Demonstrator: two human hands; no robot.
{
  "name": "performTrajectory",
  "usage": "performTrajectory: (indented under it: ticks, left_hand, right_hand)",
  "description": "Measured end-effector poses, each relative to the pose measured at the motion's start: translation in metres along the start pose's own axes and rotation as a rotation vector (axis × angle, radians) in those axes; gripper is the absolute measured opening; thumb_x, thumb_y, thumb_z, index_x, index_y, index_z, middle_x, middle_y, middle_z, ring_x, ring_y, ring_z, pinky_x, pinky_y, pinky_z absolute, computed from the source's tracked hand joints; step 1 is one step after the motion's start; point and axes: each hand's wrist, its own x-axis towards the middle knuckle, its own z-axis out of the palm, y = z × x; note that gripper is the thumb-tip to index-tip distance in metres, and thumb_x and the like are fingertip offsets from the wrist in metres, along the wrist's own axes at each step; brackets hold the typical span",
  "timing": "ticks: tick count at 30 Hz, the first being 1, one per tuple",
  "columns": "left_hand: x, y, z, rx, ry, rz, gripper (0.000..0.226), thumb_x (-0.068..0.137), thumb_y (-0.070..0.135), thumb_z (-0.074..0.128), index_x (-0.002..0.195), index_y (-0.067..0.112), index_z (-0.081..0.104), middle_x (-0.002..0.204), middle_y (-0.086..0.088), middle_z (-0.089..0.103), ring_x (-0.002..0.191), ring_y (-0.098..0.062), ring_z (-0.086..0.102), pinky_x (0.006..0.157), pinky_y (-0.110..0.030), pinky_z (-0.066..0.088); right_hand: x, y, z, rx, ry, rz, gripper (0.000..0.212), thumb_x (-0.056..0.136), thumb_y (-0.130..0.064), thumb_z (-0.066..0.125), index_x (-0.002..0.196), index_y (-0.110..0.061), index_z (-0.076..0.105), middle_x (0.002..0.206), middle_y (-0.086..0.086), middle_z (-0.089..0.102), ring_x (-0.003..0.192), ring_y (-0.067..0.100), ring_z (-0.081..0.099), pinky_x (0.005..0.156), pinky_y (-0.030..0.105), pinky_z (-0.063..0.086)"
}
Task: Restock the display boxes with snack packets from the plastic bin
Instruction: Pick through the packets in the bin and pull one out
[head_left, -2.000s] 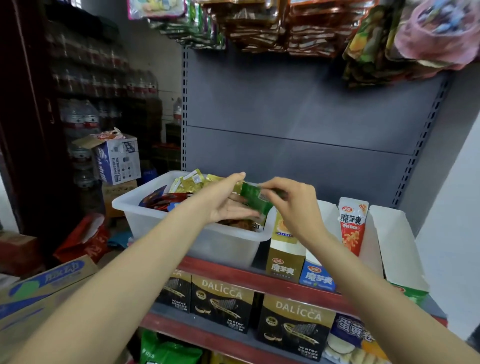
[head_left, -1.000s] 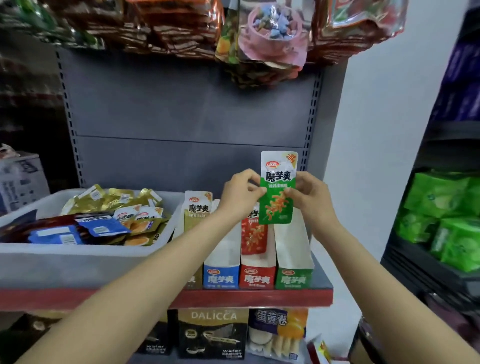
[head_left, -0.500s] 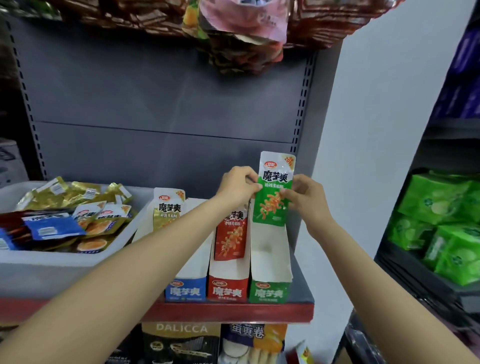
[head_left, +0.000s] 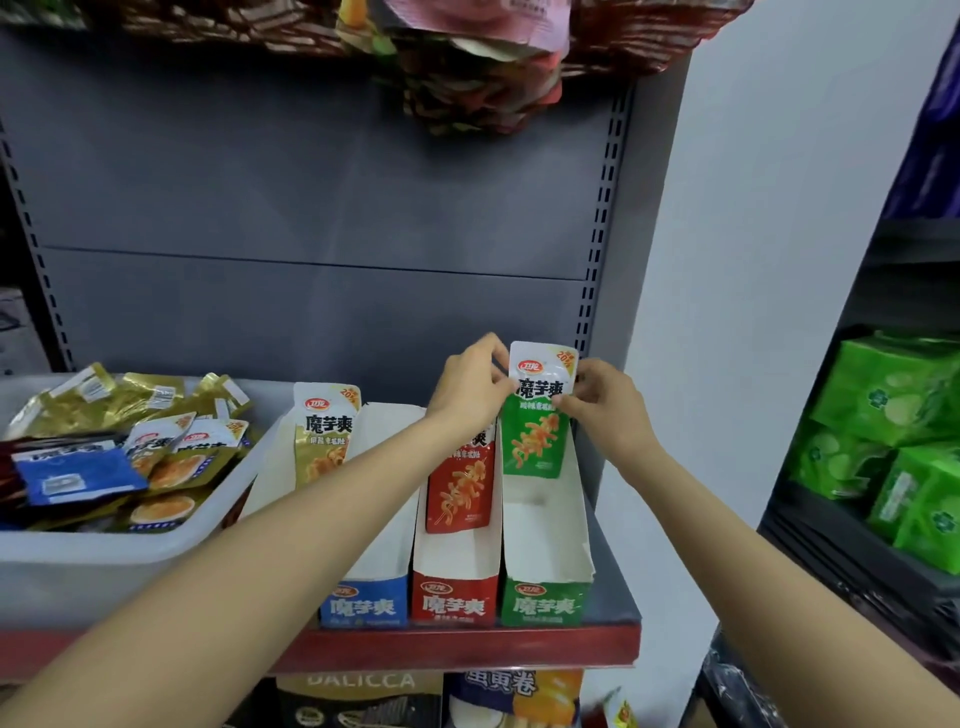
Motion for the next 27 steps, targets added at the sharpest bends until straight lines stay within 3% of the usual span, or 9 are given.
performTrajectory:
  ticks: [2,3,5,7,11,14,18,27]
  left_hand:
    - [0.002,-0.003,0.003,0.073,-0.060,-0.012,0.018,0.083,0.011,0.066,0.079,0.021,0.051,0.076,0.004,0.064,0.080,-0.018,0.064,0.078,-0.039,0.054]
    - [0.003,-0.005,0.004,0.115,-0.088,-0.022,0.022,0.082,0.012,0.068,0.075,0.023,0.050,0.077,0.003,0.064,0.083,-0.020,0.064,0.080,-0.042,0.053]
    - [0.003,-0.010,0.008,0.189,-0.128,-0.021,0.026,0.080,0.011,0.068,0.070,0.024,0.048,0.083,-0.001,0.064,0.087,-0.024,0.062,0.082,-0.044,0.052]
    - [0.004,-0.013,0.011,0.264,-0.125,0.009,0.020,0.079,0.012,0.068,0.074,0.021,0.051,0.091,-0.004,0.063,0.091,-0.026,0.060,0.081,-0.043,0.051]
    - [0.007,-0.015,0.011,0.350,-0.015,0.099,0.023,0.083,0.023,0.066,0.103,0.019,0.057,0.105,0.000,0.062,0.105,-0.022,0.050,0.087,-0.039,0.042]
    - [0.009,-0.013,0.010,0.365,-0.055,0.089,0.011,0.089,0.027,0.060,0.099,0.023,0.065,0.102,0.004,0.065,0.108,-0.021,0.049,0.088,-0.041,0.031]
    - [0.011,-0.013,0.010,0.299,-0.108,0.063,0.010,0.091,0.026,0.058,0.095,0.024,0.067,0.098,0.006,0.069,0.102,-0.019,0.059,0.095,-0.045,0.040]
    - [0.013,-0.016,0.015,0.344,-0.116,0.073,0.014,0.091,0.020,0.057,0.103,0.024,0.063,0.104,0.003,0.068,0.100,-0.019,0.061,0.092,-0.042,0.042]
  right_hand:
    - [0.001,0.001,-0.002,0.000,0.012,-0.018,0.023,0.086,-0.011,0.066,0.103,-0.020,0.053,0.082,0.000,0.063,0.073,0.009,0.059,0.058,0.012,0.047]
    - [0.003,0.001,-0.002,0.010,0.012,-0.026,0.018,0.087,-0.011,0.064,0.101,-0.020,0.055,0.080,0.000,0.063,0.072,0.010,0.059,0.057,0.012,0.045]
    - [0.006,0.004,-0.002,0.003,-0.008,-0.025,0.006,0.089,-0.010,0.061,0.089,-0.015,0.061,0.077,-0.002,0.064,0.072,0.010,0.059,0.063,0.019,0.044]
    - [0.009,0.006,0.000,-0.013,-0.030,-0.017,0.008,0.090,-0.010,0.060,0.083,-0.014,0.063,0.073,-0.008,0.063,0.069,0.004,0.057,0.063,0.019,0.042]
    - [0.012,0.007,0.004,-0.049,-0.057,-0.036,0.010,0.087,-0.008,0.062,0.080,-0.014,0.065,0.077,-0.004,0.065,0.072,0.009,0.059,0.066,0.021,0.043]
    - [0.015,0.010,0.007,-0.068,-0.112,-0.002,0.011,0.088,-0.008,0.062,0.079,-0.012,0.066,0.079,-0.002,0.065,0.078,0.013,0.060,0.075,0.027,0.044]
    - [0.018,0.012,0.008,-0.069,-0.100,-0.006,0.008,0.087,-0.011,0.063,0.082,-0.017,0.066,0.086,-0.001,0.068,0.086,0.018,0.063,0.083,0.033,0.049]
    - [0.024,0.007,0.010,-0.180,-0.096,0.013,0.011,0.087,-0.008,0.061,0.081,-0.017,0.066,0.086,0.001,0.068,0.089,0.020,0.064,0.081,0.034,0.051]
